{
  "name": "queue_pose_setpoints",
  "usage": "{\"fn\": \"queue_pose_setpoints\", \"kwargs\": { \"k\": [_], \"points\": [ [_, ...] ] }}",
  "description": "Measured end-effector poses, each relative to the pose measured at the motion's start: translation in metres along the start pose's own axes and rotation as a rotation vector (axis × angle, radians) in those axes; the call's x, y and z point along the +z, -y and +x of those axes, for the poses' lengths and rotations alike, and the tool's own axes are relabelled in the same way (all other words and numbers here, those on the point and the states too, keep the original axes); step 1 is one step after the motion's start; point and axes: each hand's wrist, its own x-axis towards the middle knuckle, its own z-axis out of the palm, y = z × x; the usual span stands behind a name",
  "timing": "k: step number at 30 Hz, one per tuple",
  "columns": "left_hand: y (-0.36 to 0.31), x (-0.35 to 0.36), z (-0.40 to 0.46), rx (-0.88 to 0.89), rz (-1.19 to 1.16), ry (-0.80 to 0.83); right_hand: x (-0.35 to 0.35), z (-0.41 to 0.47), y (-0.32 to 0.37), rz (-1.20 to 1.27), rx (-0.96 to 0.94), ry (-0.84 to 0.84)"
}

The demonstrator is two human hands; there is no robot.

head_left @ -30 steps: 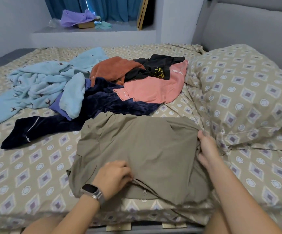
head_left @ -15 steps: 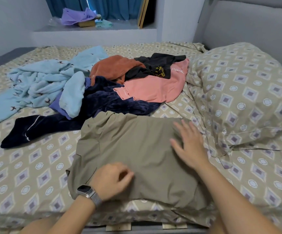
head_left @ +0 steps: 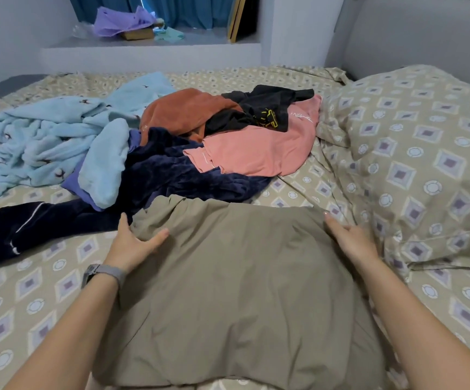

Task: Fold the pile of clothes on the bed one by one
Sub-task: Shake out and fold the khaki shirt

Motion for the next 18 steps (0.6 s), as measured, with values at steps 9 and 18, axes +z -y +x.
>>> {"fn": "queue_pose_setpoints", "kwargs": {
  "k": [9,18],
  "points": [
    [-0.017,0.006,0.044,-0.245,-0.516,-0.206,0.012,0.047,0.015,0.494,0.012,-0.106],
    [0.013,-0.002,0.053,-0.403,-0.559,0.106,0.013,0.056,-0.003,0.094,-0.088,-0.016]
  ]
}}
